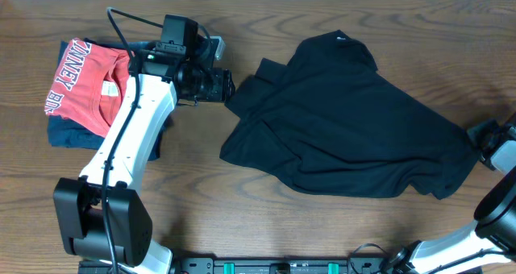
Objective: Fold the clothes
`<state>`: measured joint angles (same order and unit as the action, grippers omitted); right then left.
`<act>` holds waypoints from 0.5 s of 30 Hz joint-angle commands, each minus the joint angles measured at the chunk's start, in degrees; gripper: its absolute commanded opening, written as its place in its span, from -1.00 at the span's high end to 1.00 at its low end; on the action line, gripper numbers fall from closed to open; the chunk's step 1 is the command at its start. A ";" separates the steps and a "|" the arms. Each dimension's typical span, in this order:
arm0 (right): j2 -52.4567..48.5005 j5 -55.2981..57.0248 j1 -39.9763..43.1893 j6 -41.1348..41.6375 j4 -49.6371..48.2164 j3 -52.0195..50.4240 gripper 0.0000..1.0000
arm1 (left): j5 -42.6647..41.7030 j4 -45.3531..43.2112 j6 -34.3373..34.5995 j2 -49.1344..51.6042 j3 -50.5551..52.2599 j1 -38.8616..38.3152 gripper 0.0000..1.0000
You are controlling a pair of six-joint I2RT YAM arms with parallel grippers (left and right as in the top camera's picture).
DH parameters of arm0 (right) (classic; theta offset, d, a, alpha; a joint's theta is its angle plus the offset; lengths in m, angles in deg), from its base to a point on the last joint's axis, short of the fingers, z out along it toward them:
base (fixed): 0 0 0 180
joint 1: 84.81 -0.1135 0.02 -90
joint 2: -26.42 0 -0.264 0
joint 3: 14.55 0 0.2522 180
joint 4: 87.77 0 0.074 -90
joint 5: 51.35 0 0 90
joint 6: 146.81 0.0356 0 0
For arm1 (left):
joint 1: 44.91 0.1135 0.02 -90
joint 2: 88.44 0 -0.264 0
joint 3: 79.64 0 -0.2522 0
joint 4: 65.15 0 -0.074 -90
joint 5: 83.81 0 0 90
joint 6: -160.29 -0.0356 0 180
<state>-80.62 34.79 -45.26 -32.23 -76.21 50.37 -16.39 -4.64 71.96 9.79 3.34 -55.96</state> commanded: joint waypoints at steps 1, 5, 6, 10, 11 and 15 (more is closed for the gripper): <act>-3.45 -11.96 0.48 1.16 -3.91 -0.61 0.98 | -0.79 0.35 0.11 -0.57 0.11 -0.59 -0.12; -3.06 -20.87 0.92 6.49 -9.40 8.35 0.97 | -0.79 0.35 0.11 -0.57 0.11 -0.61 -0.12; -3.06 -22.01 0.94 7.91 -9.22 11.39 0.98 | -0.79 0.35 0.11 -0.57 0.11 -0.61 -0.12; -3.06 -25.18 0.70 9.68 -6.82 23.82 0.98 | -0.79 0.35 0.13 -0.57 0.11 -0.61 -0.12; -3.06 -25.16 0.61 9.64 -5.75 26.64 0.76 | -0.79 0.35 0.13 -0.57 0.11 -0.61 -0.12; -2.97 -25.24 0.74 6.54 2.62 35.50 -0.87 | -0.81 0.35 0.13 -0.57 0.11 -0.61 -0.14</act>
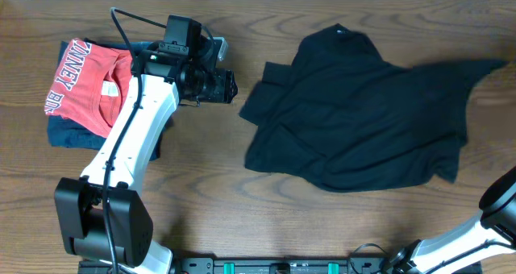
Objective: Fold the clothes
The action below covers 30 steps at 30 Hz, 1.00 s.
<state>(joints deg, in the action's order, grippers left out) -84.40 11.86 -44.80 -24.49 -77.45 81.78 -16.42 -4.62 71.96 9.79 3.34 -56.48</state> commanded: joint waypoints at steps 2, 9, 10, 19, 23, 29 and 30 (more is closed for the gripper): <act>1.05 -2.67 0.28 -4.35 10.69 7.39 -0.99 | -0.79 0.37 0.15 -0.57 0.11 -0.11 -0.19; 4.85 -2.60 0.13 -11.82 34.77 10.60 -0.98 | -3.80 0.70 0.15 -0.57 0.11 -0.09 -0.96; 5.46 -2.60 0.09 -11.87 38.25 10.60 -0.99 | -3.85 0.57 0.15 -0.57 0.11 -0.09 -0.96; 6.67 12.24 -1.62 -14.16 69.18 8.31 -0.98 | -4.00 1.86 0.15 -0.70 0.09 -0.09 -0.97; 6.69 14.73 -0.22 -13.81 68.15 1.05 -0.99 | -3.96 4.92 0.11 -2.45 0.09 -0.09 -0.98; 6.67 10.73 3.26 -14.60 62.01 -14.21 -0.72 | -3.72 9.14 -2.08 -7.98 0.09 -0.09 -0.98; 6.67 10.71 3.58 -14.51 60.59 -16.74 -0.61 | -3.74 9.38 -2.08 -9.05 0.09 -0.09 -0.98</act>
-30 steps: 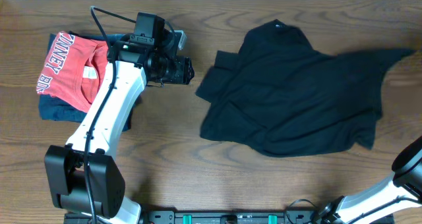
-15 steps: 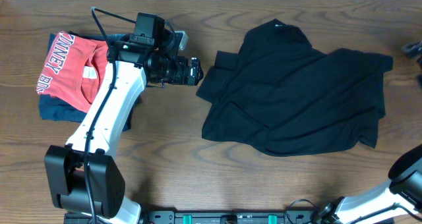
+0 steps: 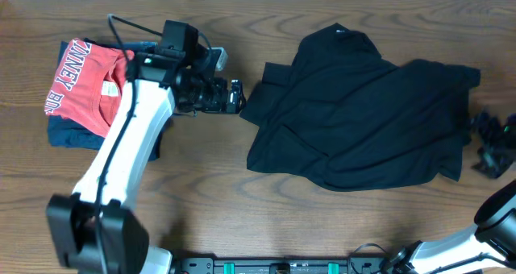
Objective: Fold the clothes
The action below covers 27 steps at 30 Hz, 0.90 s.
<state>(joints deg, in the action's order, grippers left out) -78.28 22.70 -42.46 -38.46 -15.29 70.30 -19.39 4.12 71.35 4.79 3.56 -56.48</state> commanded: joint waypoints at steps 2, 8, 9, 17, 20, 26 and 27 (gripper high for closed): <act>0.55 0.11 1.73 0.42 -4.28 -8.87 -0.41 | -0.74 0.83 -1.46 -5.73 -0.13 -0.09 -0.98; 0.55 1.33 2.40 3.17 -13.42 -15.65 -0.25 | -0.74 0.85 -1.46 -8.81 -0.13 -0.09 -0.97; 0.55 1.73 2.38 3.96 -14.19 -16.39 -0.23 | -0.76 0.85 -1.44 -9.03 -0.13 -0.09 -0.98; 3.10 6.86 3.98 6.99 -11.10 -14.71 0.97 | -0.74 2.29 -1.44 -9.07 -0.13 -0.09 -0.97; 6.67 8.68 5.97 8.87 -7.13 -10.78 0.97 | -0.74 2.29 -1.46 -9.07 -0.13 -0.09 -0.97; 15.80 17.94 10.25 10.19 -0.09 -2.47 0.63 | -0.33 2.67 -2.10 -9.03 -0.11 -0.09 -0.96; 17.53 19.32 10.73 10.32 0.37 -1.79 0.53 | -0.33 2.73 -2.10 -9.03 -0.11 -0.09 -0.96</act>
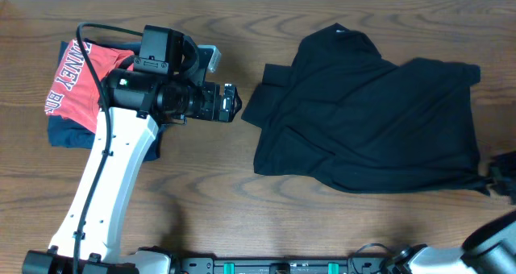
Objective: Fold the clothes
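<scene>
A black shirt point(363, 117) lies spread over the middle and right of the table, with a sleeve point(270, 80) folded at its left side. My left gripper point(236, 105) sits right at the shirt's left edge; the overhead view does not show whether its fingers hold cloth. My right gripper point(498, 180) is at the table's right edge. The shirt's lower right corner point(476, 176) is drawn out to a point toward this gripper, which looks shut on it.
A folded stack lies at the far left: a red shirt with white lettering point(76, 85) on a navy garment point(68, 133). The left arm point(109, 177) crosses the table's left side. Bare wood point(242, 217) lies in front of the black shirt.
My right gripper has moved toward the front and now has the shirt's lower right corner drawn out down and right. The hem lies straighter. The left arm shifted; its gripper stays by the shirt's left edge.
At first the shirt lay slanted, left gripper at its left edge, right gripper at its lower right corner. Then its right side was flung up and rightward, away from the left gripper. It settled wider, the left gripper returned to its edge, and now the right gripper holds the corner stretched.
</scene>
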`<state>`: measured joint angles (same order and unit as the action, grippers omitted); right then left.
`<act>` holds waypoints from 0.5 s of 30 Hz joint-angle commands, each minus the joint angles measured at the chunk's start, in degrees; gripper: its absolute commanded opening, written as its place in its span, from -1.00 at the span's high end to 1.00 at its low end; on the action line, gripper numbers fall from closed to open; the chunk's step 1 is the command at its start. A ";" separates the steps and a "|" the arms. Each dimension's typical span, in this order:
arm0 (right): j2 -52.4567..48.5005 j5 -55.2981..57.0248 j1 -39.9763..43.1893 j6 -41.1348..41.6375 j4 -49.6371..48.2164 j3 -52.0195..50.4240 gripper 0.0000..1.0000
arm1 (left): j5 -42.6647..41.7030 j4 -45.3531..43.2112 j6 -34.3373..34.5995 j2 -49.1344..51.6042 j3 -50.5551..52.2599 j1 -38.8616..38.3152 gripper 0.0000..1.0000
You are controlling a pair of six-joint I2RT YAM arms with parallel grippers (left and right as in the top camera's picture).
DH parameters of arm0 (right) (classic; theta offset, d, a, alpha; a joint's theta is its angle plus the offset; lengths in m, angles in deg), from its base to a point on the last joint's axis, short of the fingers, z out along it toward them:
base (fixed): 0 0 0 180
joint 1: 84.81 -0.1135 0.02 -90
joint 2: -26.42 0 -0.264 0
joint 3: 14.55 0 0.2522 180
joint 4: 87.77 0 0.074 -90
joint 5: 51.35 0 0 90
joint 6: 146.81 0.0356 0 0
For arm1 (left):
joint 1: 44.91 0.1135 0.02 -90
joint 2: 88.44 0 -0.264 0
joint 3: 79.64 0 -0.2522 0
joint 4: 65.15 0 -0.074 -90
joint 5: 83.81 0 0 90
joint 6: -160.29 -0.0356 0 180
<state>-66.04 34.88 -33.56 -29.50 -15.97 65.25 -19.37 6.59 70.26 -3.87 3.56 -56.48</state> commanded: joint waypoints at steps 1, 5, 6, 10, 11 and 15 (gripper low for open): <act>6.69 8.37 2.10 1.38 1.44 3.48 0.41 | -0.35 0.28 -0.98 -0.37 -0.11 -0.09 -0.96; 11.67 11.47 2.36 1.38 3.10 3.50 -0.22 | -0.37 1.16 -0.96 -0.35 -0.11 -0.09 -0.96; 12.39 11.34 2.34 1.38 3.26 3.50 -0.25 | -0.39 1.68 -0.96 -0.35 -0.07 -0.09 -0.96; 14.05 2.14 2.23 0.66 3.43 3.50 -0.37 | -0.37 3.48 -0.98 -0.35 2.10 -0.90 -0.97; 14.05 -1.57 2.01 -0.96 3.67 3.50 -0.37 | -0.37 3.41 -1.01 -0.33 3.15 -1.33 -0.97; 13.99 -12.50 0.22 -8.96 4.48 3.26 -0.33 | -0.37 1.07 -0.98 0.70 9.33 -4.24 -0.96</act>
<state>-52.67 32.26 -31.97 -32.58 -12.03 68.64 -19.32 8.10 70.04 -3.85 9.26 -58.91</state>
